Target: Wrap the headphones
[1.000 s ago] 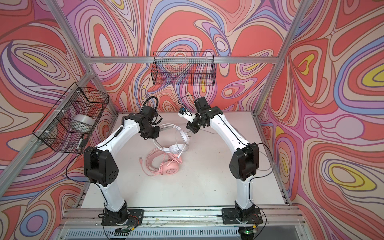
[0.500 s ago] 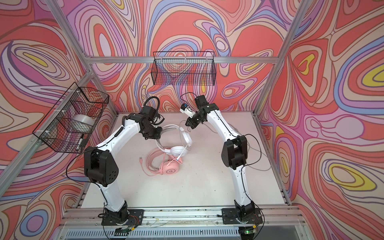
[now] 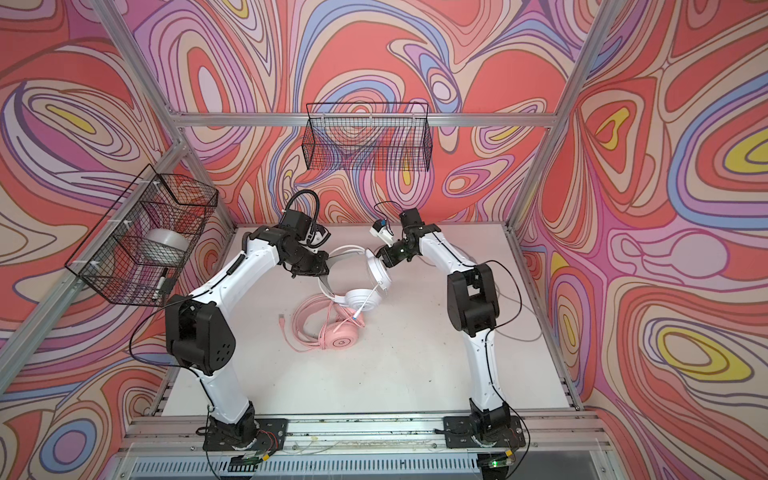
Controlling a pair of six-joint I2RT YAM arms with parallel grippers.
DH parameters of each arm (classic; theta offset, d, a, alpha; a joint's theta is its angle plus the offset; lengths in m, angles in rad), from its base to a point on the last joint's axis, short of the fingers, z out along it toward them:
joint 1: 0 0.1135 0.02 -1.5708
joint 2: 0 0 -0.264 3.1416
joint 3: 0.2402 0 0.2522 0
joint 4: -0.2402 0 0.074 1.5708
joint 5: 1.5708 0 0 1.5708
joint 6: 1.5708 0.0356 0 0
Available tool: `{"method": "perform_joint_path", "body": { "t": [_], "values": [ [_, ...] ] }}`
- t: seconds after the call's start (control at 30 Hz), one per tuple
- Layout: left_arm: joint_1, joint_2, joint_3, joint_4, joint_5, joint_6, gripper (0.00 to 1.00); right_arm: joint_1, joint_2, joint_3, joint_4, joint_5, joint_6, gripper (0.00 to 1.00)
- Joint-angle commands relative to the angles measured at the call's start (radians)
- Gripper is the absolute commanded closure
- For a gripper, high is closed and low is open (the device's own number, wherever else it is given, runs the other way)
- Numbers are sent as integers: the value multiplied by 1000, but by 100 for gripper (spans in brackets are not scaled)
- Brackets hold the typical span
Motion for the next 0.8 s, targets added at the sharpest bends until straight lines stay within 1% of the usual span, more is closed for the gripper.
{"method": "perform_joint_path", "body": {
  "t": [0.0,0.1,0.17,0.33,0.43,0.63,0.77],
  "values": [
    [5,-51,10,15,99,-9,100,-5,-60,-60,180,-53,73,72],
    [16,-61,10,22,125,-24,100,-5,-80,-134,292,-56,108,64],
    [22,-67,10,30,148,-35,100,-5,-87,-176,368,-58,132,61],
    [30,-80,10,45,185,-63,100,-5,-85,-254,550,-61,214,59],
    [36,-86,10,53,206,-78,100,-5,-95,-311,663,-44,261,54],
    [57,-94,2,82,256,-120,100,-5,-95,-394,862,-27,345,53],
    [59,-98,-4,91,262,-144,100,-5,-93,-446,1002,14,384,49]
  ]
}}
